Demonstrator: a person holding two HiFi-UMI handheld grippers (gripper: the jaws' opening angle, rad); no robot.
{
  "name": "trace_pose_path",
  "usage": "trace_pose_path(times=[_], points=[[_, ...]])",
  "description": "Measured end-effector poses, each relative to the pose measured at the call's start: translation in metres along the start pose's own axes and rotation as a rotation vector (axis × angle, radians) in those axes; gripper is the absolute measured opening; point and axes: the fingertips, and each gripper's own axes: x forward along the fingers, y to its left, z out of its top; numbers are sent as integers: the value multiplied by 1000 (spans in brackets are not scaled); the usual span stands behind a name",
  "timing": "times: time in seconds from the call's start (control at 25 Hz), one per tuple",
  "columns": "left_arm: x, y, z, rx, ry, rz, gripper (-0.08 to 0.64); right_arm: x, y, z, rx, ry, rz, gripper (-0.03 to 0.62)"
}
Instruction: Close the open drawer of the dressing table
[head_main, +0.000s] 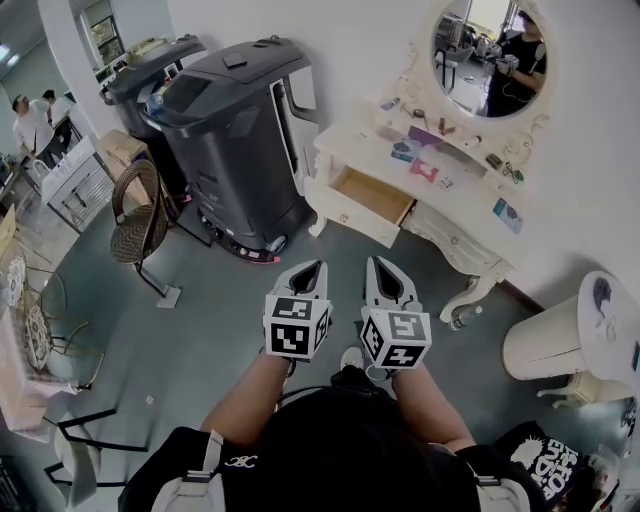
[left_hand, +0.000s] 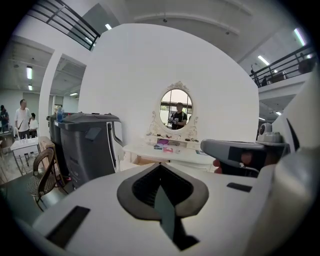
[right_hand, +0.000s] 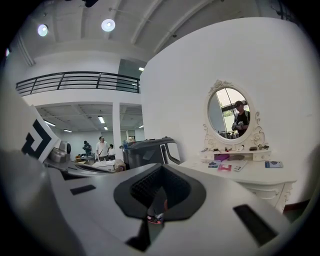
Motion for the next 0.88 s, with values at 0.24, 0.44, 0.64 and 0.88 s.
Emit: trace_pose_path(times=[0.24,0.44,0.64,0.88], points=[[68,6,30,-10,-4,39,6,56,-47,21,-1,2,24,11],[119,15,36,-24,33,78,6,95,-83,14,17,44,48,11],[160,27,27,-49,86,114,6,126,-104,6,26,79,83,11],[190,42,18,-77,113,151,6,154,-125,-3,34,119,103,11]])
